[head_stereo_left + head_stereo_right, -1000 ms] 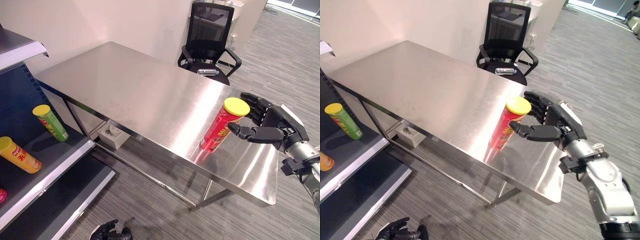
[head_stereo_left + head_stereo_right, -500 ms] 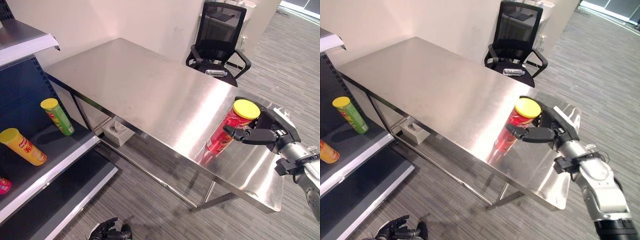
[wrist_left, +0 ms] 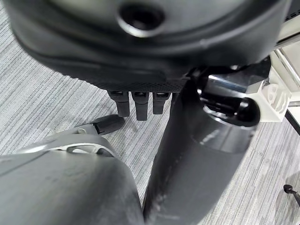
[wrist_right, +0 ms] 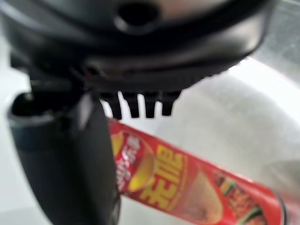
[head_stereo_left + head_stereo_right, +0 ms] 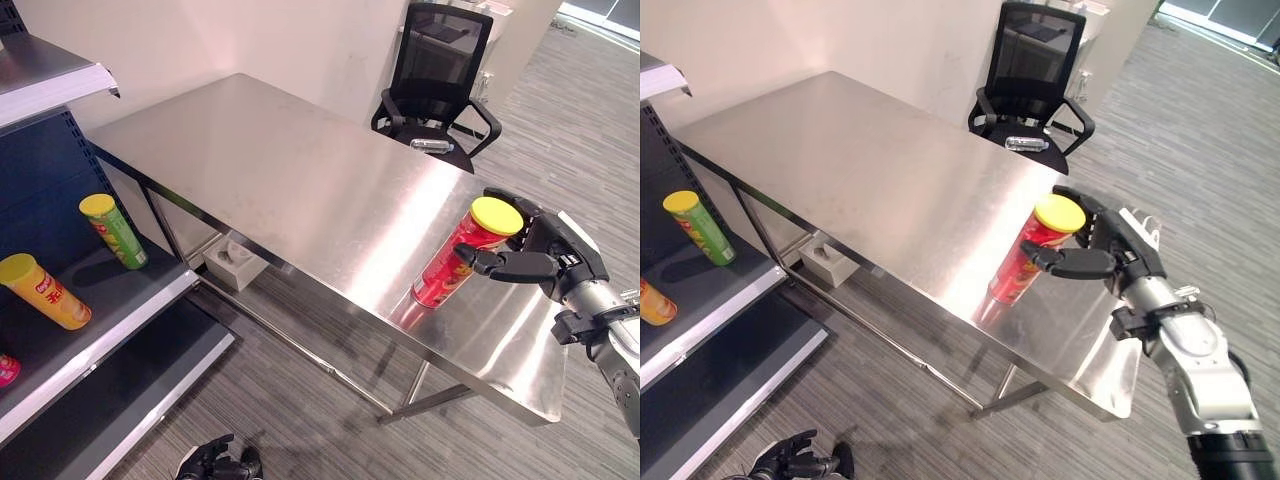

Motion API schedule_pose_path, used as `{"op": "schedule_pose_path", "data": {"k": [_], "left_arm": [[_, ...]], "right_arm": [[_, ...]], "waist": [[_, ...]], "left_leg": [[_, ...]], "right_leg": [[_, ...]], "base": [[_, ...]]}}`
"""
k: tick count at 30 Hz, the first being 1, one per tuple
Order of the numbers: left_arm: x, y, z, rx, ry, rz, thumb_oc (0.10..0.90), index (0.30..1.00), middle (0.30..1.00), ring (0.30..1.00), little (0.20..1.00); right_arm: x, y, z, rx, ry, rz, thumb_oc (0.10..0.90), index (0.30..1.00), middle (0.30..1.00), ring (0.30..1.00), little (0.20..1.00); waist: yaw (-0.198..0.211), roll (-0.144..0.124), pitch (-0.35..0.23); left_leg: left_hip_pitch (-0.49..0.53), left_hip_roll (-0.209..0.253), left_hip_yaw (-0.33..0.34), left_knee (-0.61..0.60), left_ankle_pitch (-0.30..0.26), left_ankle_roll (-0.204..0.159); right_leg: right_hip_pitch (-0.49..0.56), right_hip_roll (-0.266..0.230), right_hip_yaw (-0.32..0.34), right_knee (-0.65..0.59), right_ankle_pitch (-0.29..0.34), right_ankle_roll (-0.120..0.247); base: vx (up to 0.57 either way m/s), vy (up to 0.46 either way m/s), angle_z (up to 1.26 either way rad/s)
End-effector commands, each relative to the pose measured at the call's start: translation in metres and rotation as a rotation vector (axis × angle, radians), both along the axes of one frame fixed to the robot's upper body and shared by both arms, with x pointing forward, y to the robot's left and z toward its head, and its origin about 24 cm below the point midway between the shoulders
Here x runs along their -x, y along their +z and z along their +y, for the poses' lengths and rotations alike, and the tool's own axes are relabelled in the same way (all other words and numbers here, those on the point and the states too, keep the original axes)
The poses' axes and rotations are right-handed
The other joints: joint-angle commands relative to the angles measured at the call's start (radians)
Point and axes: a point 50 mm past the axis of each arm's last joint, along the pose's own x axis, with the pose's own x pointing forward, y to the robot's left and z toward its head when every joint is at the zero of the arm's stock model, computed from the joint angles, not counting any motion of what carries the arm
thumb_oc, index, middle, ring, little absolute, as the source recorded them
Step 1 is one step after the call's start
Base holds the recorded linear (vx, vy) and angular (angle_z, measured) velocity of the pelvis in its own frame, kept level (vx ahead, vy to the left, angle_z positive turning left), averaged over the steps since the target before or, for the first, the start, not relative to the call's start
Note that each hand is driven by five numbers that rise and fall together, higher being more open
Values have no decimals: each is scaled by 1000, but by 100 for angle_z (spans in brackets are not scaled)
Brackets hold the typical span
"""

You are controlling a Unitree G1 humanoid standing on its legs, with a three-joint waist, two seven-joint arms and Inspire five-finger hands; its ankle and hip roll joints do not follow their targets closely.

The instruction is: Put the goods on the table back onto the shelves and tidy them up.

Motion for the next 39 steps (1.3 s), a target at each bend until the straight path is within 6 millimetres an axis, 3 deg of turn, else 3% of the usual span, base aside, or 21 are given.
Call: {"op": "schedule_pose_path", "data": {"k": [1, 20, 21, 22, 23, 39], "left_arm": [[-17, 5, -4, -16, -63, -45, 800, 900, 900, 900, 900], [-19, 6, -5, -13, -83, -54, 800, 900, 900, 900, 900], [-18, 6, -4, -14, -83, -54, 800, 900, 900, 900, 900], [-18, 6, -5, -14, -83, -54, 800, 900, 900, 900, 900], [-18, 6, -5, -14, -83, -54, 800, 900, 900, 900, 900], [-20, 7, 0, -26, -50, -59, 800, 900, 900, 900, 900]], "right_arm": [[-14, 66, -2, 14, -20, -281, 800, 900, 900, 900, 900], [-18, 73, 5, 65, 48, -255, 800, 900, 900, 900, 900], [-18, 75, 5, 71, 52, -255, 595, 592, 592, 592, 592], [-18, 75, 5, 71, 52, -255, 538, 507, 507, 507, 507], [-18, 76, 4, 75, 48, -258, 400, 300, 300, 300, 300], [-18, 85, -2, 77, -38, -335, 400, 300, 300, 300, 300]], "waist": [[66, 43, -53], [72, 33, -50], [72, 32, -50], [72, 32, -50], [72, 31, -50], [78, 34, -53]], "left_leg": [[110, 88, 32, 4, -56, -72], [108, 91, 29, 4, -53, -75], [107, 91, 29, 4, -54, -75], [107, 91, 29, 4, -54, -75], [107, 90, 28, 4, -54, -75], [112, 90, 23, 4, -57, -74]], "right_leg": [[2, -10, -18, 7, 28, 42], [5, -5, -23, 7, 27, 41], [5, -4, -23, 7, 27, 41], [5, -4, -23, 7, 27, 41], [6, -4, -23, 7, 27, 42], [11, -3, -21, 7, 24, 40]], "base": [[0, 0, 0], [0, 0, 0], [0, 0, 0], [0, 0, 0], [0, 0, 0], [0, 0, 0]]}}
